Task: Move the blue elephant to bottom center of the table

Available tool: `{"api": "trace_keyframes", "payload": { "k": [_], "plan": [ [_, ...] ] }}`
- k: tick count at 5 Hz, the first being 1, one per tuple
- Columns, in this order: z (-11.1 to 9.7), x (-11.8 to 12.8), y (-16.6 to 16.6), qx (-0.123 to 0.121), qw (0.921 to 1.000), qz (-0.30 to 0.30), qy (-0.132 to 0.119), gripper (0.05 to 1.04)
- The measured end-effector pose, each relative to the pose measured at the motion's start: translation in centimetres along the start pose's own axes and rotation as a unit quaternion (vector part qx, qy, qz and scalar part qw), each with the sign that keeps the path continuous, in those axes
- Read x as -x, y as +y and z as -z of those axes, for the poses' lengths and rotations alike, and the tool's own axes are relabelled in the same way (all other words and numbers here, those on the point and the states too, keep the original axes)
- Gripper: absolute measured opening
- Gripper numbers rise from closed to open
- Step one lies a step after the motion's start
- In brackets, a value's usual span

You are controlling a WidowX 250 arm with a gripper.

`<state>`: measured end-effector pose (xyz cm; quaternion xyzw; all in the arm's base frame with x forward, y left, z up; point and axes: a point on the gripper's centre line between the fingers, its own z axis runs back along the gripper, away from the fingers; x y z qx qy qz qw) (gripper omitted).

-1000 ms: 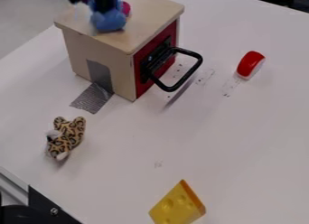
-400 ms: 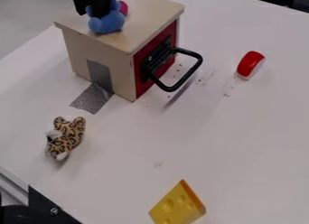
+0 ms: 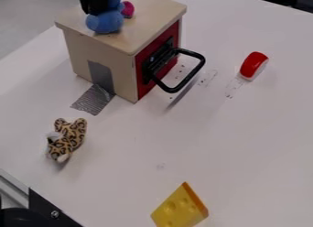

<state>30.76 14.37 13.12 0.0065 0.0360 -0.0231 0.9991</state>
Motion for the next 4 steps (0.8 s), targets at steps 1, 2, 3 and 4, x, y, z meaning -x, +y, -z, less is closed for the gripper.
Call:
{"api": "trace_keyframes", "payload": {
  "k": [1,2,3,4],
  "plan": [
    [-1.1,1.9,-1.0,0.001,0.9998,0.021,-0.001,0.058],
    [-2.0,5.1,-3.1,0.004,0.9989,0.047,0.005,0.056],
    [-1.8,8.0,-5.0,0.01,0.997,0.074,0.018,0.056],
    [-0.5,10.4,-7.5,0.031,0.9934,0.103,0.04,0.056]
  ]
}}
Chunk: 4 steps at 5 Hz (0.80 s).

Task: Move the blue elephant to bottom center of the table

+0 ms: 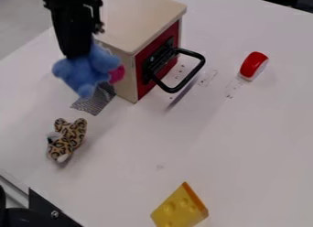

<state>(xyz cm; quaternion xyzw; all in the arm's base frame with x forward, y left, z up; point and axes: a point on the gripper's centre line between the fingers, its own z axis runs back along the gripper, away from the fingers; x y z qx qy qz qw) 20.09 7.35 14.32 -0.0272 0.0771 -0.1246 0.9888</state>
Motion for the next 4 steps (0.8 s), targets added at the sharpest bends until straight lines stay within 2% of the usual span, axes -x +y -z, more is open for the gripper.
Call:
{"api": "trace_keyframes", "payload": {
  "k": [1,2,3,4],
  "plan": [
    [0.6,0.8,-1.8,-0.003,0.9996,0.028,0.008,0.07],
    [0.3,0.8,-2.3,-0.015,0.9991,0.038,-0.007,0.207],
    [0.1,0.9,-2.5,-0.034,0.9986,0.038,-0.017,0.465],
    [-0.3,1.2,-2.9,-0.064,0.997,0.033,-0.03,0.791]
  ]
}}
